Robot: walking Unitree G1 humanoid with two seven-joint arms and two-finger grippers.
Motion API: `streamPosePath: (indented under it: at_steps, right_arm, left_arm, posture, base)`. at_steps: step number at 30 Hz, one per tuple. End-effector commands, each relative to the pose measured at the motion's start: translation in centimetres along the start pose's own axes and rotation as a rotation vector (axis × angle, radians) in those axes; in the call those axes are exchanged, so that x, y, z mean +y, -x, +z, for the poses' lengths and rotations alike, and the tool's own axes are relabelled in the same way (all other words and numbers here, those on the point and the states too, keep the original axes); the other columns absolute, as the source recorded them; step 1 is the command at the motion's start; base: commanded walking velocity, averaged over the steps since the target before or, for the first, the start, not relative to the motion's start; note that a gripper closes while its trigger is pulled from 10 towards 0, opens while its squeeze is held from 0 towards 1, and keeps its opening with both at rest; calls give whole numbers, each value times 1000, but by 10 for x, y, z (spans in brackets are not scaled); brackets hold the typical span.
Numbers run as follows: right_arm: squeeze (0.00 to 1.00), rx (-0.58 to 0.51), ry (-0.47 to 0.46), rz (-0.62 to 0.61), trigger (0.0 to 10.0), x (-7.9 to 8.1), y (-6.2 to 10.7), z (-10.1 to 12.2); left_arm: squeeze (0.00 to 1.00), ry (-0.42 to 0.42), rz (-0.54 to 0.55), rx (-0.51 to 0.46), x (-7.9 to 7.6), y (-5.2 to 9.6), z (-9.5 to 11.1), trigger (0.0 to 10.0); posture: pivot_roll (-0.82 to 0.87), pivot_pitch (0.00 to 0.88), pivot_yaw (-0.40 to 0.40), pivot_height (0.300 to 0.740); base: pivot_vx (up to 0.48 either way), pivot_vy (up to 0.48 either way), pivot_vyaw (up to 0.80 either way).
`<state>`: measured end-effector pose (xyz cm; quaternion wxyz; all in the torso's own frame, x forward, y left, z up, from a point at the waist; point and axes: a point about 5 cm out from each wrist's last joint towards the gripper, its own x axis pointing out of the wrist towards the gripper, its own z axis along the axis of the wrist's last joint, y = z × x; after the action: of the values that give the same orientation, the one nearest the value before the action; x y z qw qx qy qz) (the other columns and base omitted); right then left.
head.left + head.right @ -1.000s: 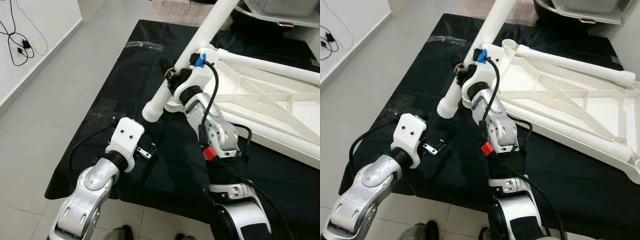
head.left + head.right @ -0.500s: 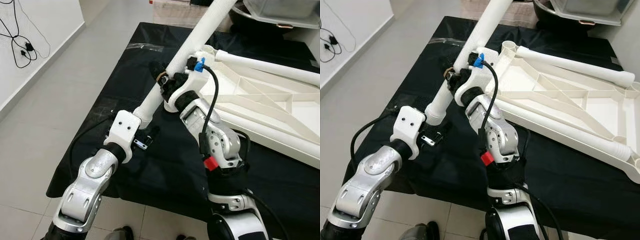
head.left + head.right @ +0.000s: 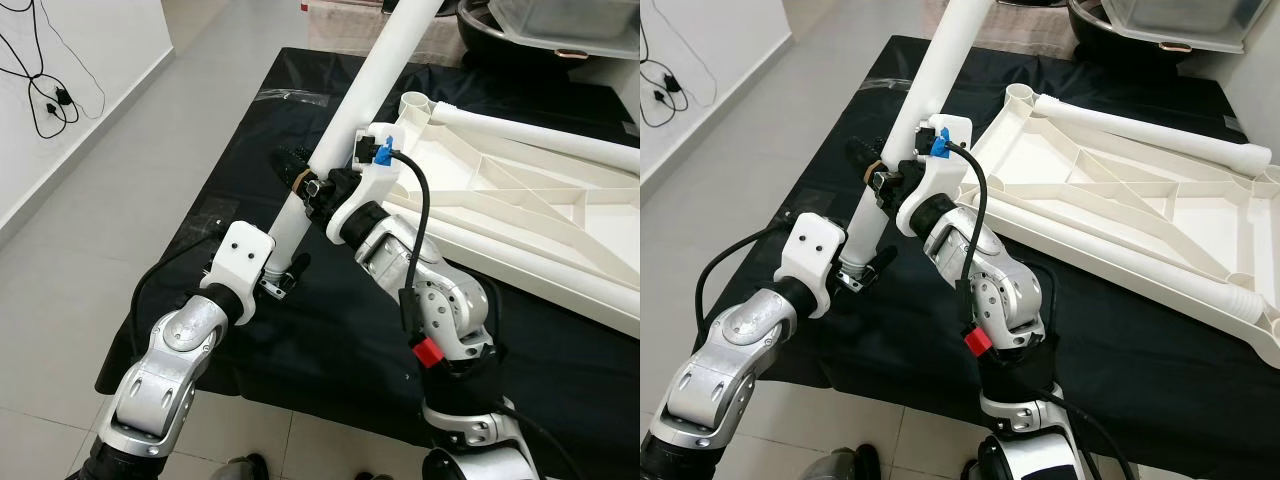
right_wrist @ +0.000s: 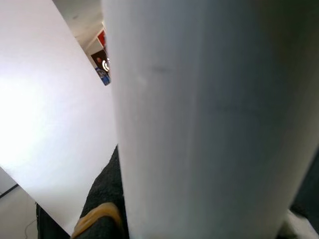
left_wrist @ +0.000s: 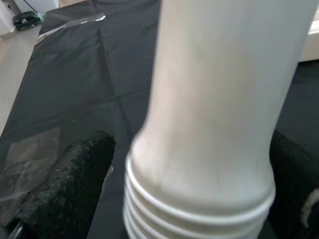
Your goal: Building children table
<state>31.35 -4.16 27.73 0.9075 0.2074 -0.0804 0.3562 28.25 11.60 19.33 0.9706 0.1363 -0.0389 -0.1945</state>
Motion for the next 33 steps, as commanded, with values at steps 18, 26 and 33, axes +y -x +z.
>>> streamPosePath:
  at_steps: [18,26,33]
  right_arm:
    - [1000,-15,88,-10,10000,-3,5,-2]
    - [0,-15,83,22,10000,-19,7,3]
    - [0,39,-29,289,10000,-13,15,1]
  left_arm:
    - [0,-36,-24,38,-6,7,-13,10000]
    - [0,-65,-129,34,-15,17,-16,10000]
    - [0,-22,-207,23,-21,21,-15,10000]
  posture:
    - [81,124,-9,740]
    - [83,114,-8,740]
    - [83,110,-5,740]
  base:
    - [0,0,0]
    - [0,0,0]
    - [0,0,0]
